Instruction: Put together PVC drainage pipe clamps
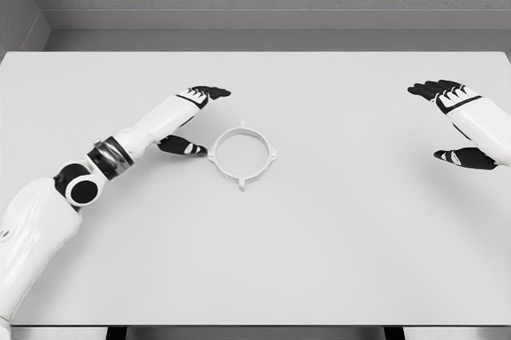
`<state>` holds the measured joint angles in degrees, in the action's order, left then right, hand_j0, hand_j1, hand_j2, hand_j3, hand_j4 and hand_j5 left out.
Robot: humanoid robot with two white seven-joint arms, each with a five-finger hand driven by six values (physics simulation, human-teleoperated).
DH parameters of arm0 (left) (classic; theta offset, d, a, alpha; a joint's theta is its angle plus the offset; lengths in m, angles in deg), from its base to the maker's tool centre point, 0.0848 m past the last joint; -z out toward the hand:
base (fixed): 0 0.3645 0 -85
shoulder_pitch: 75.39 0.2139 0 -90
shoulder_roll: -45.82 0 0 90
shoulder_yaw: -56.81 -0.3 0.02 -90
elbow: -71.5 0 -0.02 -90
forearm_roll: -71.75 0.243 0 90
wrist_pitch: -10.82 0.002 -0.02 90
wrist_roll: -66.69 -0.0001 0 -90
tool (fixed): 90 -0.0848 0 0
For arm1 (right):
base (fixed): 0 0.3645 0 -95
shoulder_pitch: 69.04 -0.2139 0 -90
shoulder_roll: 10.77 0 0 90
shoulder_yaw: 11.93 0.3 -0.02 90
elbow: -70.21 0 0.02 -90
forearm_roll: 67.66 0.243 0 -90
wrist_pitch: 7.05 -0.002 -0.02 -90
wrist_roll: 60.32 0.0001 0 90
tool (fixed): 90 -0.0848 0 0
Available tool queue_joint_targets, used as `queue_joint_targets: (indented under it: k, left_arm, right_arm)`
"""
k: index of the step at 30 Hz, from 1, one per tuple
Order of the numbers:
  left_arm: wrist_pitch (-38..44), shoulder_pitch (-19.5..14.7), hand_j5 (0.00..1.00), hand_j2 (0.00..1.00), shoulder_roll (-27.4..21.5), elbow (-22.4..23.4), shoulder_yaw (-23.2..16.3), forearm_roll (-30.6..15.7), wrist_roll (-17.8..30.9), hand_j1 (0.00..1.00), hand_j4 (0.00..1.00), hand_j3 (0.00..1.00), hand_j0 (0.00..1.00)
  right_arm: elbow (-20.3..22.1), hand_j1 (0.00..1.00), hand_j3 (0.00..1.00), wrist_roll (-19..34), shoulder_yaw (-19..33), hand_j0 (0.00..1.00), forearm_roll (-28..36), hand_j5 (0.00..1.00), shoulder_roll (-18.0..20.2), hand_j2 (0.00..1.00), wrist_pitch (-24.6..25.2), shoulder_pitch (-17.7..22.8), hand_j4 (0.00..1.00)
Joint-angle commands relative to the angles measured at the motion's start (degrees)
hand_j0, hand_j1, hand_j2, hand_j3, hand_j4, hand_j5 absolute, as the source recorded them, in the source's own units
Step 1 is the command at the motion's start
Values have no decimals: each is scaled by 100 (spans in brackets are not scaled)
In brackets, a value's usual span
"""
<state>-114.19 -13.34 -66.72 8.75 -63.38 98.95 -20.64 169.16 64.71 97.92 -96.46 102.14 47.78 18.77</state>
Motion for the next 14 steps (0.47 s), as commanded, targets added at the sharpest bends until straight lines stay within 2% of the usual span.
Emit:
queue_joint_targets:
  k: [1, 4, 8, 14]
  left_arm:
    - [1, -9, 100, 100, -154, 0, 75, -58, -3, 100, 100, 100, 100]
    - [1, -132, 100, 100, -698, -9, 75, -101, -3, 100, 100, 100, 100]
    - [1, -106, 100, 100, -1727, -61, 373, -128, -12, 100, 100, 100, 100]
    - [1, -70, 100, 100, -2096, -9, 602, -128, -12, 100, 100, 100, 100]
  right_arm:
    - [2, 100, 100, -3, -7, 100, 41, 100, 3, 100, 17, 0, 100]
    - [2, 100, 100, -3, 2, 100, 41, 100, 3, 100, 17, 0, 100]
    - [2, 100, 100, -3, -7, 100, 41, 100, -6, 100, 17, 0, 100]
    - [2, 100, 100, -3, 2, 100, 41, 100, -6, 100, 17, 0, 100]
